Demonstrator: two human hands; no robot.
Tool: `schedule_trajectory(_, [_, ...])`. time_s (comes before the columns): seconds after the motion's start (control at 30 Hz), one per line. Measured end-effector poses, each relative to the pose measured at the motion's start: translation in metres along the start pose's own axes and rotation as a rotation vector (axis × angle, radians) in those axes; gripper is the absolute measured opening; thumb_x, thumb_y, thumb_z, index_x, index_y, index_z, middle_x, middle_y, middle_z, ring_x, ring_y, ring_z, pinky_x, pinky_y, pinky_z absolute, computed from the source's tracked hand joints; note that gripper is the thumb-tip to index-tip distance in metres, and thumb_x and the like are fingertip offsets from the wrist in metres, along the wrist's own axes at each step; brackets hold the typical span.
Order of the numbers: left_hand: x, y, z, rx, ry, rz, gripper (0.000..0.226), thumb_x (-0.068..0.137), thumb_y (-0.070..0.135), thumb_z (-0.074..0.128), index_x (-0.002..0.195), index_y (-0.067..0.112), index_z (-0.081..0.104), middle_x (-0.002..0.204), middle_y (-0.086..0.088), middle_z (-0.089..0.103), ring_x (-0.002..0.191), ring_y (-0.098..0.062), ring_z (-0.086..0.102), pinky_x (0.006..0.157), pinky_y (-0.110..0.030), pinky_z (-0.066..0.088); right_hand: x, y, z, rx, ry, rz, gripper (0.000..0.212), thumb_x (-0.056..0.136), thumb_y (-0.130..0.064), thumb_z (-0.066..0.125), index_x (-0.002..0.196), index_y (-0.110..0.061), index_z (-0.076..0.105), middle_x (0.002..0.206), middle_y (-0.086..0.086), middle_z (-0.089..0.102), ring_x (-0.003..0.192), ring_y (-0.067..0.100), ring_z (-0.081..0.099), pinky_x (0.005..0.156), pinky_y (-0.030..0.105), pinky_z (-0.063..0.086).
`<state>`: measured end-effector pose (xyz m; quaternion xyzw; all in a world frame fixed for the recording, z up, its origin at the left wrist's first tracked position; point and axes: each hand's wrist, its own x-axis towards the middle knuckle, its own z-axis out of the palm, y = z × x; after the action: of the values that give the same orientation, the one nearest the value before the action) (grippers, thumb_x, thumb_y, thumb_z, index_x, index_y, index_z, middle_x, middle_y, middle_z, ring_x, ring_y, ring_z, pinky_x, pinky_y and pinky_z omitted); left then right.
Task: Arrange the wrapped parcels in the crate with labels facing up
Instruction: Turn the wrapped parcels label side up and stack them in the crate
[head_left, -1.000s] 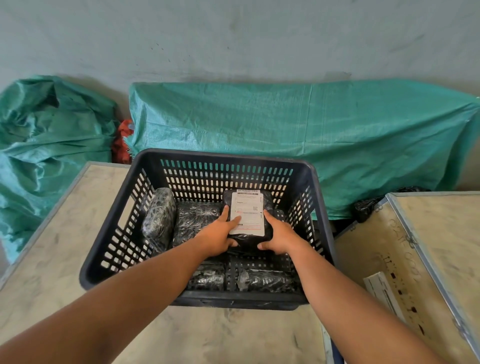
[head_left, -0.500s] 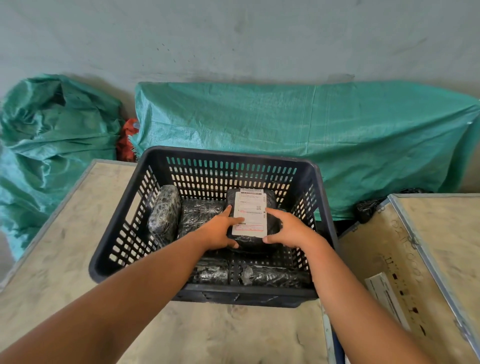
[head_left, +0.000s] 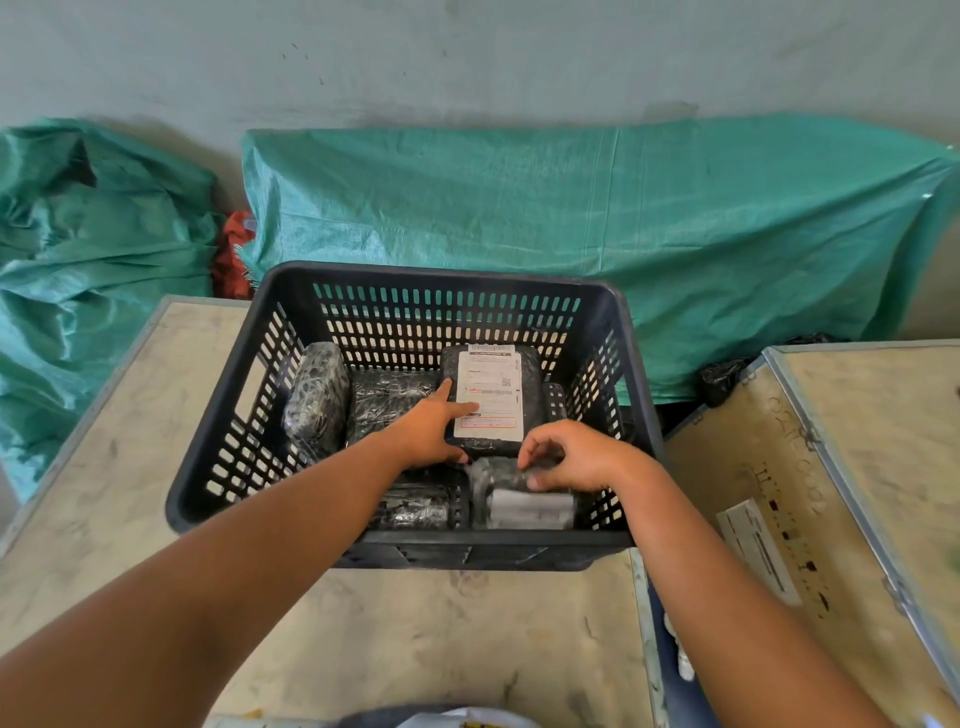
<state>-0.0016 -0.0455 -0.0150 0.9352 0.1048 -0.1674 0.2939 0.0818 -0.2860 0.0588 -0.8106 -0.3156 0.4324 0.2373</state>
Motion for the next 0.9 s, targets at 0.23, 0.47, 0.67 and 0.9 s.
schedule_trajectory(0.23, [-0.002, 0.002, -0.003, -0.005, -0.011, -0.002, 0.094, 0.077, 0.021, 0.088, 0.156, 0.027, 0.039, 0.169, -0.018, -0.002, 0.153, -0.034, 0.016, 0.122, -0.037, 0.018, 0.006, 0.000, -0.003, -0.167, 0.024, 0.022, 0.044, 0.069, -0.010, 0.093, 0.093, -0.038, 0.069, 0.132, -0.010, 0.054, 0.119, 0.009, 0.045, 0.095, 0.028, 0.038])
schedule_trajectory(0.47, [-0.012, 0.009, -0.019, -0.087, -0.005, 0.033, 0.073, 0.083, 0.011, 0.081, 0.148, 0.026, 0.052, 0.167, -0.014, 0.018, 0.154, -0.026, 0.018, 0.120, -0.041, 0.025, 0.006, 0.002, -0.006, -0.072, 0.079, -0.077, 0.032, 0.079, -0.011, 0.086, 0.092, -0.037, 0.074, 0.126, -0.018, 0.062, 0.123, 0.008, 0.054, 0.105, 0.032, 0.040])
schedule_trajectory(0.67, [-0.028, 0.017, -0.041, -0.718, 0.331, 0.019, 0.017, 0.095, 0.035, 0.068, 0.111, 0.035, 0.073, 0.113, 0.008, 0.076, 0.096, -0.011, 0.072, 0.091, -0.044, 0.059, 0.000, -0.004, -0.012, 0.160, 0.296, -0.237, 0.029, 0.080, -0.021, 0.086, 0.095, -0.042, 0.074, 0.108, -0.031, 0.066, 0.105, -0.012, 0.059, 0.095, 0.026, 0.047])
schedule_trajectory(0.9, [-0.031, 0.024, -0.037, -0.835, 0.165, 0.170, 0.104, 0.074, 0.064, 0.080, 0.158, 0.048, 0.021, 0.140, 0.009, 0.061, 0.125, -0.013, 0.061, 0.098, -0.034, 0.055, 0.003, -0.007, -0.019, 0.463, 0.595, -0.299, 0.018, 0.086, -0.026, 0.081, 0.096, -0.040, 0.078, 0.108, -0.027, 0.070, 0.105, 0.001, 0.066, 0.087, 0.033, 0.060])
